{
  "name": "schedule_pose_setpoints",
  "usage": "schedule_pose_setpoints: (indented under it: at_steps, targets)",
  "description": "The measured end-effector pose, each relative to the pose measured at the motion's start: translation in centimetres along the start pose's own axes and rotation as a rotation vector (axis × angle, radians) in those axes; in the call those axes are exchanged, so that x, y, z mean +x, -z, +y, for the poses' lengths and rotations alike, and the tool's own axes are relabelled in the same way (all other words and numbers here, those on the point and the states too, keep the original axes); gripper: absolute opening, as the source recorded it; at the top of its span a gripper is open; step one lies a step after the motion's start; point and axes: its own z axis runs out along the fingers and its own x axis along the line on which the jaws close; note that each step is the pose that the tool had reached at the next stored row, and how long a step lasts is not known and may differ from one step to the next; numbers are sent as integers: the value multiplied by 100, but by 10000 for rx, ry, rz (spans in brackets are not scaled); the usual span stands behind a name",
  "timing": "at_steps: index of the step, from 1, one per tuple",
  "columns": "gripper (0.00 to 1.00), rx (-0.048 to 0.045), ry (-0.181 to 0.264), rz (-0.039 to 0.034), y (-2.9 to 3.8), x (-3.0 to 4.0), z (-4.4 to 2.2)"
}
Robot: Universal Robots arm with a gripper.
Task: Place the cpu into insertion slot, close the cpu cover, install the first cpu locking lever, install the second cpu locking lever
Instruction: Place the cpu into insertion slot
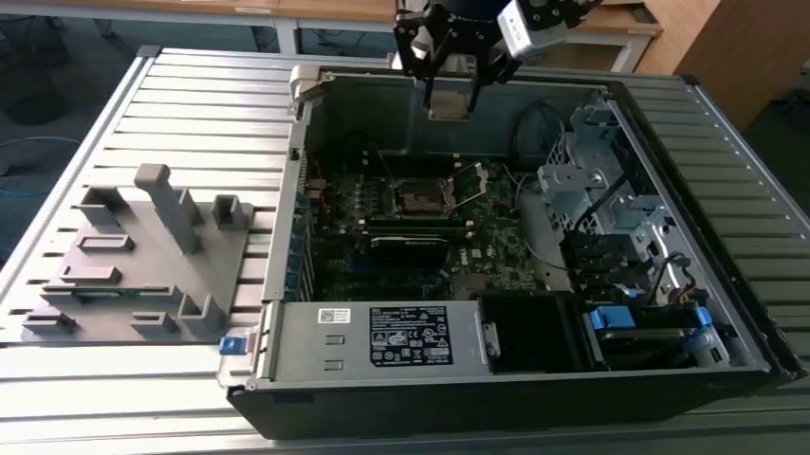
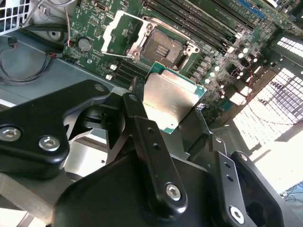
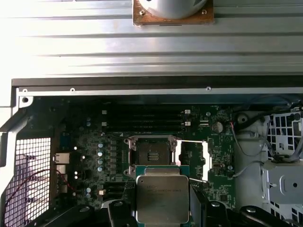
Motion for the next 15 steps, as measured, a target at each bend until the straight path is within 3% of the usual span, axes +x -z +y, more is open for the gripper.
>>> schedule_pose_setpoints:
  at_steps: [15]
  targets:
    - [54,0,0,-1,-30,-1,-3]
